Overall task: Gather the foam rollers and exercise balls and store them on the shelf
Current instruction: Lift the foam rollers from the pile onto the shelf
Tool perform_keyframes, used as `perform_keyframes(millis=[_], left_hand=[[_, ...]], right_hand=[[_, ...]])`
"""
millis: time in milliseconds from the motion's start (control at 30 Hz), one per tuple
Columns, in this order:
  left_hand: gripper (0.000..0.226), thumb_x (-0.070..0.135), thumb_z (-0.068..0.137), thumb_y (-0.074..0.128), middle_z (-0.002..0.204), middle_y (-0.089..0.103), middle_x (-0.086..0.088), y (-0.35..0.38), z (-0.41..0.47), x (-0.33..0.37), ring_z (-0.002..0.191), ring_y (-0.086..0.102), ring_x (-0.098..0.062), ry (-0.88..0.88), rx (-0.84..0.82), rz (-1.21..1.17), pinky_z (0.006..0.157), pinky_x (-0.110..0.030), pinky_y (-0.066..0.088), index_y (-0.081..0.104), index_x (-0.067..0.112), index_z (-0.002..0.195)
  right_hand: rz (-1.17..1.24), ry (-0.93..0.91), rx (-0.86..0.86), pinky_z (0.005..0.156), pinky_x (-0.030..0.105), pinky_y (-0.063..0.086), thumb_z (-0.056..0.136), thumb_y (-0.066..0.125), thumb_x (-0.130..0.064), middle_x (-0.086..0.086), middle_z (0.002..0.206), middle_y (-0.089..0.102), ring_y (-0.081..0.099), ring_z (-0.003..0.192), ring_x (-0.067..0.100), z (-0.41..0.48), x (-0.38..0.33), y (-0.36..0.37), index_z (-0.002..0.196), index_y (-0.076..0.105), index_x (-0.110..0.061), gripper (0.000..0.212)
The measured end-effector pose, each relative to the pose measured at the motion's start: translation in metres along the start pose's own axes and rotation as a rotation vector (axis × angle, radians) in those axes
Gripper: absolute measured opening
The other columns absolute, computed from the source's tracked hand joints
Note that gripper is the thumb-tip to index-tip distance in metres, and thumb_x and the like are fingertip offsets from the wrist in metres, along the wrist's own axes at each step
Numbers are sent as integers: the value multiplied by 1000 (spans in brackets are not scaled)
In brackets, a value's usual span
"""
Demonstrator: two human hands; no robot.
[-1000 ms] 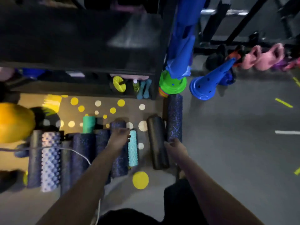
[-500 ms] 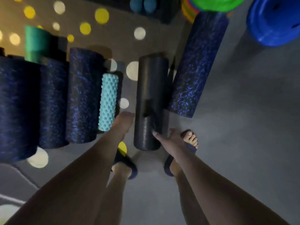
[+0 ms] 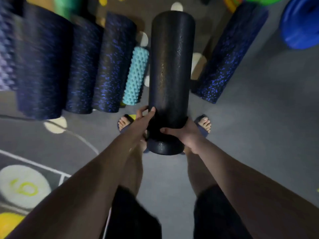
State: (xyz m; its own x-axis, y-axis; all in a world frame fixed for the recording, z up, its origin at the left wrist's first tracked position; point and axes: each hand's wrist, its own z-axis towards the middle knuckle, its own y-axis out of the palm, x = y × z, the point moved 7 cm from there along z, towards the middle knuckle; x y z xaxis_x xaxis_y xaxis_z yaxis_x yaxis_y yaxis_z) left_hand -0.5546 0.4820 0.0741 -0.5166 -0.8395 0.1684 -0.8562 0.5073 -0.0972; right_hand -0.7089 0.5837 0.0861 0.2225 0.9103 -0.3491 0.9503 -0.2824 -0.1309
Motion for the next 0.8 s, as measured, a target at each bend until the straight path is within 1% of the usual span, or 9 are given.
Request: perform_keyframes(millis=[133, 200, 300, 367, 433, 567, 667, 733, 800], left_hand=[[42, 60, 93, 60, 110, 68, 15, -73, -176, 96, 77, 63, 2, 232, -8, 97, 66, -23, 50, 47, 43, 129], [40, 51, 97, 59, 112, 65, 17, -100, -246, 145, 93, 63, 4, 334, -28, 79, 81, -28, 53, 46, 42, 133], [72, 70, 77, 71, 138, 62, 7, -117, -323, 204, 120, 63, -12, 475, -95, 116, 108, -41, 48, 44, 48, 139], [75, 65, 76, 76, 137, 64, 3, -116, -361, 238, 121, 64, -15, 528, -168, 96, 107, -38, 50, 42, 50, 142], [70, 51, 86, 74, 135, 64, 2, -111, -384, 264, 118, 65, -14, 589, -195, 95, 103, -33, 51, 43, 39, 147], [90, 65, 79, 74, 139, 62, -1, -102, -409, 312, 118, 64, -17, 638, -99, 52, 98, -34, 52, 45, 20, 151], [81, 89, 68, 61, 114, 69, 1, -85, -407, 330, 97, 69, -27, 476, -112, 37, 77, -41, 57, 61, 33, 126], [63, 87, 72, 59, 110, 66, -3, -65, -400, 343, 96, 71, -38, 392, -187, -41, 76, -52, 60, 58, 40, 115], [64, 79, 76, 64, 114, 68, -8, -48, -379, 368, 100, 71, -38, 385, -208, -156, 82, -58, 60, 56, 37, 123]], right_hand=[[41, -46, -25, 74, 19, 60, 57, 99, -35, -7, 100, 78, 74, 86, 1, -164, -136, 0, 103, 72, -23, 55], [58, -108, -37, 69, 15, 57, 63, 96, -37, -10, 96, 79, 73, 82, -2, -229, -202, 1, 98, 74, -26, 42], [125, -185, 10, 71, 17, 59, 71, 92, -33, -4, 100, 79, 75, 84, 2, -303, -272, -7, 97, 76, -23, 32], [201, -207, 42, 75, 27, 62, 70, 92, -32, 1, 100, 80, 77, 87, 11, -337, -304, -16, 102, 77, -17, 39], [234, -219, 93, 65, 24, 58, 69, 91, -40, -3, 94, 80, 76, 85, 12, -356, -326, -30, 106, 76, -18, 46], [294, -276, 167, 68, 31, 60, 69, 88, -48, -6, 97, 78, 75, 90, 15, -374, -380, -76, 115, 70, -21, 56], [327, -284, 170, 54, 27, 56, 68, 87, -50, -2, 96, 79, 75, 84, 18, -356, -422, -107, 117, 68, -21, 61], [324, -281, 167, 67, 33, 59, 63, 88, -54, -1, 98, 78, 74, 89, 19, -333, -449, -122, 116, 68, -21, 65], [323, -284, 175, 89, 42, 57, 60, 89, -57, -4, 98, 76, 70, 92, 16, -305, -476, -136, 110, 68, -25, 63]])
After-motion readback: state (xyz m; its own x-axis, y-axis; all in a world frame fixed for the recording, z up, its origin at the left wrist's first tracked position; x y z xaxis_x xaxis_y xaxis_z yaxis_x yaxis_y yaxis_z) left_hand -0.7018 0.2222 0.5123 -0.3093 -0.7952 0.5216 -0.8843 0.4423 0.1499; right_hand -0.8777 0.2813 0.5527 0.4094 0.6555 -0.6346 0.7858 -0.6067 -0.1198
